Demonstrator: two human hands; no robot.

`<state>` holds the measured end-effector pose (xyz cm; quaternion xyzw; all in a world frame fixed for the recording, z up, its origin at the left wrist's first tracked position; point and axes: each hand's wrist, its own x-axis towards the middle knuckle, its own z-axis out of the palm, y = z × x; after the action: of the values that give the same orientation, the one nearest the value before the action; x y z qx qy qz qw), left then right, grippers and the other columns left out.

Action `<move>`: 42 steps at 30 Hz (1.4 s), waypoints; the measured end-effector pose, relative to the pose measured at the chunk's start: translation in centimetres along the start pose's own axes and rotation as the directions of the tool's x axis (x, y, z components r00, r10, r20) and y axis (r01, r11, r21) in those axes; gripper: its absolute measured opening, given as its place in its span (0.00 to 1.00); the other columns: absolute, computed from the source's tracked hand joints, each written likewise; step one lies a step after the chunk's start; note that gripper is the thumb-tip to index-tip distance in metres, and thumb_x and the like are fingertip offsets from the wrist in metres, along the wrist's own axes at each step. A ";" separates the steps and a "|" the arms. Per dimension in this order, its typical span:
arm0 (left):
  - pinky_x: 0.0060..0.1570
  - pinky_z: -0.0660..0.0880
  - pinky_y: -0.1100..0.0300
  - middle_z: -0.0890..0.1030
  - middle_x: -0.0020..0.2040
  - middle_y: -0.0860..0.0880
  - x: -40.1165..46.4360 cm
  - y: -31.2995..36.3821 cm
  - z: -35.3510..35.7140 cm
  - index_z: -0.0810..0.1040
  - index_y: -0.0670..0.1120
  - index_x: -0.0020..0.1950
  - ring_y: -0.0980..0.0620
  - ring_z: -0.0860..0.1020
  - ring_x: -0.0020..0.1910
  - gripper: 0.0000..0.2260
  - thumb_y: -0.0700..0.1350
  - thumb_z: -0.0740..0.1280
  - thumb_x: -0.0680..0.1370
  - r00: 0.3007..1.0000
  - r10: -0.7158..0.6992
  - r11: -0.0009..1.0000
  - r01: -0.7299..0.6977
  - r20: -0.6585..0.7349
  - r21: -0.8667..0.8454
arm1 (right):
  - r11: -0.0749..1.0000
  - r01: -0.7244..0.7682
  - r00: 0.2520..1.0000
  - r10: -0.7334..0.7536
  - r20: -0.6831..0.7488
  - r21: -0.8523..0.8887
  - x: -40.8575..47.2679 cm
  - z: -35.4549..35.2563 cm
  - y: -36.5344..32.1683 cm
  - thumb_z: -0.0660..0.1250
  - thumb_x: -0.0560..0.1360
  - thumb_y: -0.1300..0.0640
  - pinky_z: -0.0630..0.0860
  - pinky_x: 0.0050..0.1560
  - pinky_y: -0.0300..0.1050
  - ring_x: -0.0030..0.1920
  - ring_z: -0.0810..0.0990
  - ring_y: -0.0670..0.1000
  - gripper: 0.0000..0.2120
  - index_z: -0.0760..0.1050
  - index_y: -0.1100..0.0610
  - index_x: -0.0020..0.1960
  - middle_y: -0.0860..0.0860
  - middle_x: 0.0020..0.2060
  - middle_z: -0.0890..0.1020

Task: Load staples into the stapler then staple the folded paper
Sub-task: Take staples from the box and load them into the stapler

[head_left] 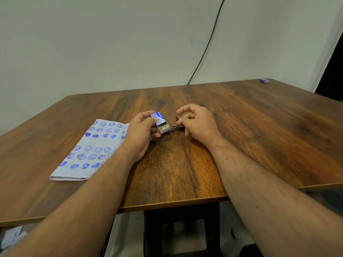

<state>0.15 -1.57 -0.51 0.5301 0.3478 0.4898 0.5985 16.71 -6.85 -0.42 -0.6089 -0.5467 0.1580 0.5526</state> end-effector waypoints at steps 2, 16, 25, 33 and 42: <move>0.29 0.75 0.63 0.81 0.44 0.44 0.2 0.0 0.0 0.67 0.44 0.68 0.56 0.80 0.28 0.17 0.36 0.64 0.80 0.999 -0.007 1.000 0.007 -0.033 -0.008 | 1.000 0.000 0.999 0.000 -0.045 0.005 -0.1 0.1 -0.1 0.71 0.74 0.64 0.69 0.23 0.32 0.23 0.79 0.47 0.07 0.80 0.53 0.46 0.49 0.35 0.86; 0.28 0.77 0.65 0.82 0.50 0.39 0.2 -0.1 -0.2 0.68 0.41 0.69 0.52 0.78 0.33 0.18 0.37 0.66 0.80 1.000 -0.005 0.999 0.006 -0.023 0.048 | 0.921 0.289 0.950 -0.310 -0.044 -0.263 -1.1 2.0 -0.7 0.71 0.73 0.62 0.73 0.45 0.30 0.39 0.78 0.40 0.10 0.86 0.54 0.51 0.46 0.42 0.85; 0.32 0.77 0.61 0.83 0.49 0.39 0.7 -0.7 -0.4 0.75 0.44 0.62 0.52 0.77 0.32 0.12 0.39 0.66 0.79 1.000 0.008 0.985 -0.006 -0.009 0.172 | 0.880 0.357 0.934 -0.347 0.091 -0.312 -1.5 1.2 -1.3 0.72 0.74 0.61 0.75 0.49 0.36 0.44 0.81 0.44 0.07 0.87 0.55 0.49 0.50 0.45 0.86; 0.33 0.76 0.61 0.82 0.52 0.40 1.0 -0.7 -0.5 0.77 0.44 0.61 0.50 0.78 0.37 0.11 0.39 0.65 0.80 1.000 -0.018 0.972 0.015 0.008 0.234 | 0.836 0.413 0.911 -0.381 0.160 -0.361 -1.4 1.2 -1.6 0.71 0.74 0.61 0.78 0.49 0.41 0.44 0.81 0.47 0.08 0.87 0.55 0.50 0.51 0.44 0.85; 0.30 0.76 0.63 0.82 0.51 0.41 0.7 -0.4 -0.3 0.78 0.42 0.62 0.50 0.77 0.36 0.11 0.39 0.64 0.80 0.999 -0.028 0.962 0.015 0.041 0.273 | 0.889 0.350 0.934 -0.308 0.180 -0.295 -1.4 0.9 -1.9 0.72 0.74 0.62 0.69 0.42 0.22 0.40 0.76 0.36 0.06 0.86 0.54 0.48 0.45 0.41 0.82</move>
<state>0.14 -0.76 -0.89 0.6142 0.4043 0.4189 0.5327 14.56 -7.94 0.33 -0.5780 -0.6948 0.0094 0.4279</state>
